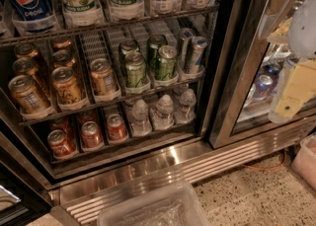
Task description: Pick water bottle from bottom shelf of fridge
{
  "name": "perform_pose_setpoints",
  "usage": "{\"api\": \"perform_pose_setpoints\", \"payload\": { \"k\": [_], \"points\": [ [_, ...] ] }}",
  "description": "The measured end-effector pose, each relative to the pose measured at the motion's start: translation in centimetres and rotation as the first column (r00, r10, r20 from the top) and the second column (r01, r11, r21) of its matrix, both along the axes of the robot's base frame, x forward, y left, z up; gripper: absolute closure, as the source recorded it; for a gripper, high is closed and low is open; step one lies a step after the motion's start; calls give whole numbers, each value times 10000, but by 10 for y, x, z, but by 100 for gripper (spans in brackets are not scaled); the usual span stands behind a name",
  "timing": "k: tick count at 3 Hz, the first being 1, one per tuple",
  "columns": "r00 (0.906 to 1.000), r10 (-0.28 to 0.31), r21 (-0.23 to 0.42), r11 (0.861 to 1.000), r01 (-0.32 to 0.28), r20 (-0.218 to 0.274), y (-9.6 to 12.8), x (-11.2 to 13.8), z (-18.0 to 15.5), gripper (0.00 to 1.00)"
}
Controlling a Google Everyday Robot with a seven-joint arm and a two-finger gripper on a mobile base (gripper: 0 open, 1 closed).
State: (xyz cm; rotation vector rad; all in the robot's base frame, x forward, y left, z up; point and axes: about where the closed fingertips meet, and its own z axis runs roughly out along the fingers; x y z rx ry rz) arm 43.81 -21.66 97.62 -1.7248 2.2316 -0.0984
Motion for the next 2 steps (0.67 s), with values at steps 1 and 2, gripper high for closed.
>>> {"api": "perform_pose_setpoints", "payload": {
  "k": [1, 2],
  "points": [
    [10000, 8, 1, 10000, -8, 16, 0, 0, 0, 0],
    [9981, 619, 112, 9980, -618, -37, 11, -12, -24, 0]
  ]
}}
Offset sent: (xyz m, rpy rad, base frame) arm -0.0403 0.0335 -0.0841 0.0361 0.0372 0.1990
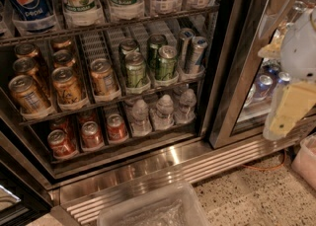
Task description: Pick water bottle from bottom shelf of fridge
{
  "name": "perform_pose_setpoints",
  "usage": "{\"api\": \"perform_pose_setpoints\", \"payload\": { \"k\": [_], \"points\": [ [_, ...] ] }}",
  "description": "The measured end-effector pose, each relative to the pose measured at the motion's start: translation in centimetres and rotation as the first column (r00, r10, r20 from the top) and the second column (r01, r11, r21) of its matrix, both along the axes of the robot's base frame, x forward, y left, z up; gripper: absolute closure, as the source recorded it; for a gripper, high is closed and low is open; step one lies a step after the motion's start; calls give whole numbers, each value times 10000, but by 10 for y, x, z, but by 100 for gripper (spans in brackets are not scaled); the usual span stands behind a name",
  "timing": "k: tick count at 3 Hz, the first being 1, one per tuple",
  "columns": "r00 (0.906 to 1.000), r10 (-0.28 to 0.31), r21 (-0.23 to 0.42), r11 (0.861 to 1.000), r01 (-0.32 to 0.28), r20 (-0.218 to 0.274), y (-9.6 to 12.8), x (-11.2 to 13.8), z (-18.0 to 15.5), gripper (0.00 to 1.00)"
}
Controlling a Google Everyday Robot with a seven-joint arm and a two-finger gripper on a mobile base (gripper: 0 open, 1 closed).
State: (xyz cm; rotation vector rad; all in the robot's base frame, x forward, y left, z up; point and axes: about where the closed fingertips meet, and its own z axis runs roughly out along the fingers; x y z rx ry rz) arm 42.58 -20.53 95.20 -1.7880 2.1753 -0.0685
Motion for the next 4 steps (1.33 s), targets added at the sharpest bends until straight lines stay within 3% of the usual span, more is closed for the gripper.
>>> {"api": "perform_pose_setpoints", "payload": {
  "k": [1, 2, 3, 4],
  "points": [
    [9938, 1107, 713, 9914, -1100, -60, 20, -28, -46, 0],
    [9829, 1836, 1978, 9640, -1776, -120, 36, -58, -98, 0],
    [9816, 1911, 3594, 9164, -1760, -66, 42, -87, -153, 0],
    [9829, 1801, 4676, 8662, -1764, 373, 56, -111, -194, 0]
  ]
}}
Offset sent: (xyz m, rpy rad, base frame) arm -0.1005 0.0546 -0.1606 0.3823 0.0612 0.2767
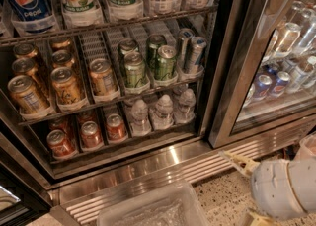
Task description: Pick water bottle from bottom shelf of fridge
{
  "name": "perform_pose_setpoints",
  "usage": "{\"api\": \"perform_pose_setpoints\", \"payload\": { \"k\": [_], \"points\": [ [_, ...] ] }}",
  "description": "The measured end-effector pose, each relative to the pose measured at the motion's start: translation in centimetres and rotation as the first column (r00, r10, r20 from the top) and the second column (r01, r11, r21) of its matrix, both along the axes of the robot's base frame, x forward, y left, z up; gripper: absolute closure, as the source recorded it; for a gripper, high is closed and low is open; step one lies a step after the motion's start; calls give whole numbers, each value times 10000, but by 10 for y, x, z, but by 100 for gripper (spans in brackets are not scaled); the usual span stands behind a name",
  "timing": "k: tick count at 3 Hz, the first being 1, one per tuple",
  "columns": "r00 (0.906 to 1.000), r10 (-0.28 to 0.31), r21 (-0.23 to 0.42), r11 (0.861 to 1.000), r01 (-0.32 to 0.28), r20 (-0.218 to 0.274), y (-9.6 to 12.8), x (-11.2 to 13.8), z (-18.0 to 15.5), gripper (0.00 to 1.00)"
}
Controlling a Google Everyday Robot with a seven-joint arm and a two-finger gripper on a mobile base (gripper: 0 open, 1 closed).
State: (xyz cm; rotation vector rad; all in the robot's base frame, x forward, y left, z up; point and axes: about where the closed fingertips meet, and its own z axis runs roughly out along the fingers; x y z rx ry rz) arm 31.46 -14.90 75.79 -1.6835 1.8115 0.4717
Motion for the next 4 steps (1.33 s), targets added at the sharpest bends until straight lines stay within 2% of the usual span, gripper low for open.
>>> {"api": "perform_pose_setpoints", "payload": {
  "k": [1, 2, 3, 4],
  "points": [
    [9997, -227, 792, 9966, 231, -59, 11, -15, -45, 0],
    [9980, -580, 1012, 9930, 603, -262, 30, -26, -97, 0],
    [9923, -1215, 567, 9908, 1226, -227, 45, -14, -128, 0],
    [9812, -1929, 604, 9793, 1930, -88, 56, 18, -140, 0]
  ]
}}
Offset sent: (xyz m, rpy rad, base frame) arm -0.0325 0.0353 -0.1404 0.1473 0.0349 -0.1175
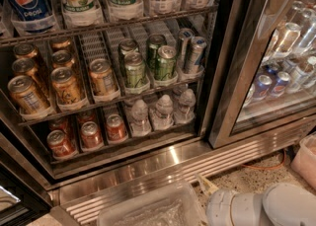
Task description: Pick water bottle from bottom shelf of fridge
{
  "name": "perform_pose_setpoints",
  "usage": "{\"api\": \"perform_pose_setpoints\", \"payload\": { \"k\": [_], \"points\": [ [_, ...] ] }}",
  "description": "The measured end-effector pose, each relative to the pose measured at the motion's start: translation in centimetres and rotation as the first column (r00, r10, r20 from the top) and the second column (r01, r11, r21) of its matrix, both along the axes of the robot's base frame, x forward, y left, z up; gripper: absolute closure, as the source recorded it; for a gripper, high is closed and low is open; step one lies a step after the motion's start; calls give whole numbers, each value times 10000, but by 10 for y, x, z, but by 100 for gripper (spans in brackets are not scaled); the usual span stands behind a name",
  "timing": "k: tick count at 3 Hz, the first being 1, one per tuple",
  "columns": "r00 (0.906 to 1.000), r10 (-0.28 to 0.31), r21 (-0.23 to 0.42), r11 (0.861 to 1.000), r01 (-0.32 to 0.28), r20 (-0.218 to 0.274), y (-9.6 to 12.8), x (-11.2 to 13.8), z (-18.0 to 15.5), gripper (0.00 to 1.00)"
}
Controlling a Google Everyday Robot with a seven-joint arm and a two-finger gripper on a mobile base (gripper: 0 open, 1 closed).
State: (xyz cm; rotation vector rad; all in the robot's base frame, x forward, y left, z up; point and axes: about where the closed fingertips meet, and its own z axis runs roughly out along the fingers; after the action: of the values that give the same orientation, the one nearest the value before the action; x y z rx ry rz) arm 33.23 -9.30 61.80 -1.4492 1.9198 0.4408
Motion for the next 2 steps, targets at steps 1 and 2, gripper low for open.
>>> {"api": "perform_pose_setpoints", "payload": {
  "k": [1, 2],
  "points": [
    [9944, -1046, 237, 9942, 1049, -140, 8, 26, -15, 0],
    [9731, -2276, 465, 9723, 2292, -359, 7, 47, -30, 0]
  ]
}}
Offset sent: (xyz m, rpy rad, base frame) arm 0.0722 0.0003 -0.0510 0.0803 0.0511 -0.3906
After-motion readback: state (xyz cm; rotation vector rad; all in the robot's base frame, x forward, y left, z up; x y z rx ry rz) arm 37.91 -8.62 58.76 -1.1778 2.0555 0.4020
